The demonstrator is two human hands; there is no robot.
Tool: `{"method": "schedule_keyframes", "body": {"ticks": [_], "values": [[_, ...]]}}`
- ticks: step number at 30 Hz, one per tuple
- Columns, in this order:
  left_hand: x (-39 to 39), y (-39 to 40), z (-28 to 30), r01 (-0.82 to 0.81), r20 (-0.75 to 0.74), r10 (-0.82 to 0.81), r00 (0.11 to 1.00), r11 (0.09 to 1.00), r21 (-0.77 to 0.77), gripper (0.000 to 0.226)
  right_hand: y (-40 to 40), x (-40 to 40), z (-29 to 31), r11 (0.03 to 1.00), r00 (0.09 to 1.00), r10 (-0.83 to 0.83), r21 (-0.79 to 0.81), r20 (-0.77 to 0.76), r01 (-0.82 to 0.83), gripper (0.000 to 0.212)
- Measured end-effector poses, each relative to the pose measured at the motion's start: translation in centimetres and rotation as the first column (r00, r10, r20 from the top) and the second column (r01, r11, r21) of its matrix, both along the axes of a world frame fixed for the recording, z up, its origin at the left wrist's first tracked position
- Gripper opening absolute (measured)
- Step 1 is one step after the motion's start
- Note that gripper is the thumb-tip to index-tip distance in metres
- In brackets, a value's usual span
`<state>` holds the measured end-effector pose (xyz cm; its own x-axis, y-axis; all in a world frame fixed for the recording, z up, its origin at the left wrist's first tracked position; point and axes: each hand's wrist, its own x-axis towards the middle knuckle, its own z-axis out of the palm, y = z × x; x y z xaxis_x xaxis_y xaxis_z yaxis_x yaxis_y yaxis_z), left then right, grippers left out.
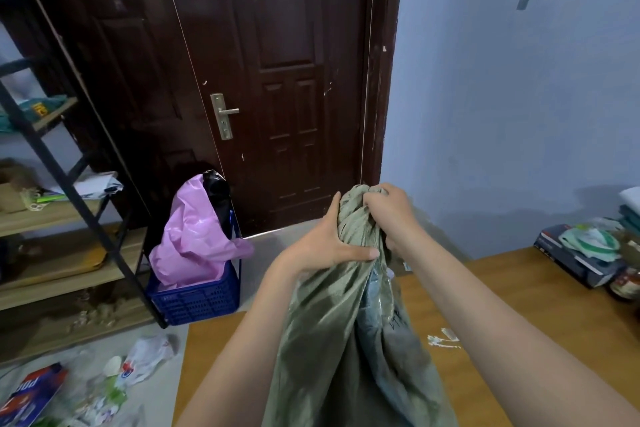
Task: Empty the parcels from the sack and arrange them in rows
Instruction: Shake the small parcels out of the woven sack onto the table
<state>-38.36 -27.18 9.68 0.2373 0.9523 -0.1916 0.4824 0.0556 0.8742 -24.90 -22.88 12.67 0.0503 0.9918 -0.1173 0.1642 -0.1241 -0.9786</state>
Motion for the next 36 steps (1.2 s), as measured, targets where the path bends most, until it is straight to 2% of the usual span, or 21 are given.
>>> {"method": "schedule_keyframes", "body": {"ticks": [2, 6, 8, 10, 12, 14, 15, 16, 17, 18, 19, 20, 21, 23, 24, 26, 27, 29, 31, 34, 36], "values": [[0.3, -0.2, -0.7, 0.001, 0.087, -0.003, 0.996, 1.0, 0.015, 0.154, -0.4, -0.2, 0.0, 0.997, 0.991, -0.048, -0.071, -0.125, 0.04, 0.016], [0.6, -0.4, -0.6, 0.046, 0.142, -0.056, 0.988, 0.996, 0.075, 0.153, -1.0, -0.6, 0.9, 0.968, 0.92, -0.162, -0.237, -0.355, 0.079, 0.028], [1.0, -0.3, -0.3, 0.024, 0.178, -0.051, 0.983, 0.989, 0.148, 0.139, -1.2, -0.9, 1.4, 0.951, 0.886, -0.212, -0.296, -0.413, 0.09, 0.026], [1.5, -0.2, -0.2, -0.081, 0.191, 0.038, 0.981, 0.971, 0.224, 0.116, -1.3, -1.1, 1.5, 0.942, 0.863, -0.213, -0.331, -0.458, 0.056, 0.022], [1.9, -0.3, -0.6, -0.21, 0.175, 0.17, 0.97, 0.948, 0.241, 0.102, -1.6, -0.9, 1.8, 0.938, 0.849, -0.157, -0.345, -0.504, -0.032, 0.018], [1.9, -0.1, -1.3, -0.282, 0.168, 0.248, 0.954, 0.932, 0.227, 0.087, -1.6, -0.4, 2.0, 0.936, 0.852, -0.028, -0.312, -0.523, -0.16, 0.017], [1.9, 0.0, -1.7, -0.299, 0.176, 0.266, 0.948, 0.931, 0.209, 0.077, -1.6, -0.1, 2.0, 0.931, 0.867, 0.062, -0.284, -0.494, -0.228, 0.018], [2.0, 0.1, -1.8, -0.313, 0.187, 0.28, 0.942, 0.931, 0.185, 0.066, -1.6, 0.2, 2.1, 0.931, 0.908, 0.153, -0.251, -0.39, -0.265, 0.019], [2.1, 0.2, -2.0, -0.335, 0.204, 0.301, 0.932, 0.928, 0.16, 0.056, -1.6, 0.4, 2.0, 0.937, 0.95, 0.25, -0.201, -0.188, -0.286, 0.021], [2.2, 0.2, -2.0, -0.362, 0.223, 0.328, 0.918, 0.922, 0.136, 0.049, -1.5, 0.6, 1.9, 0.947, 0.945, 0.304, -0.146, 0.118, -0.286, 0.026], [2.2, 0.2, -2.1, -0.39, 0.247, 0.353, 0.903, 0.913, 0.119, 0.046, -1.4, 0.8, 1.7, 0.961, 0.864, 0.276, -0.086, 0.422, -0.264, 0.034], [2.2, 0.2, -2.1, -0.416, 0.263, 0.377, 0.888, 0.902, 0.114, 0.044, -1.5, 1.0, 1.7, 0.973, 0.765, 0.171, 0.016, 0.621, -0.231, 0.045], [2.2, 0.4, -2.3, -0.437, 0.266, 0.398, 0.878, 0.893, 0.106, 0.043, -1.6, 1.2, 1.6, 0.969, 0.748, 0.103, 0.102, 0.655, -0.223, 0.053], [2.3, 0.4, -2.2, -0.45, 0.261, 0.412, 0.873, 0.887, 0.101, 0.039, -1.9, 1.3, 0.9, 0.942, 0.877, 0.174, 0.184, 0.449, -0.281, 0.068], [2.4, 0.4, -2.2, -0.441, 0.255, 0.401, 0.88, 0.889, 0.125, 0.037, -2.0, 1.0, 0.4, 0.92, 0.882, 0.256, 0.18, 0.395, -0.348, 0.077], [2.7, 0.4, -2.2, -0.414, 0.209, 0.372, 0.904, 0.884, 0.217, 0.034, -2.2, 0.7, -0.8, 0.887, 0.833, 0.329, 0.158, 0.444, -0.434, 0.089], [2.8, 0.3, -2.2, -0.403, 0.18, 0.366, 0.913, 0.88, 0.25, 0.032, -2.0, 0.8, -1.4, 0.879, 0.83, 0.343, 0.162, 0.44, -0.449, 0.089], [2.9, 0.0, -1.8, -0.396, 0.192, 0.356, 0.914, 0.887, 0.238, 0.036, -1.7, 1.1, -2.0, 0.901, 0.887, 0.322, 0.181, 0.332, -0.395, 0.071], [2.8, -0.3, -1.7, -0.391, 0.271, 0.334, 0.903, 0.9, 0.192, 0.049, -1.6, 1.2, -1.8, 0.922, 0.924, 0.242, 0.228, 0.297, -0.314, 0.05], [2.8, -0.7, -1.4, -0.359, 0.427, 0.272, 0.862, 0.923, 0.137, 0.086, -1.7, 1.4, 0.3, 0.902, 0.873, 0.148, 0.299, 0.465, -0.312, 0.038], [2.1, -0.9, -1.2, -0.334, 0.417, 0.254, 0.873, 0.933, 0.132, 0.104, -1.7, 1.7, 1.9, 0.88, 0.83, 0.114, 0.332, 0.546, -0.339, 0.036]]}}
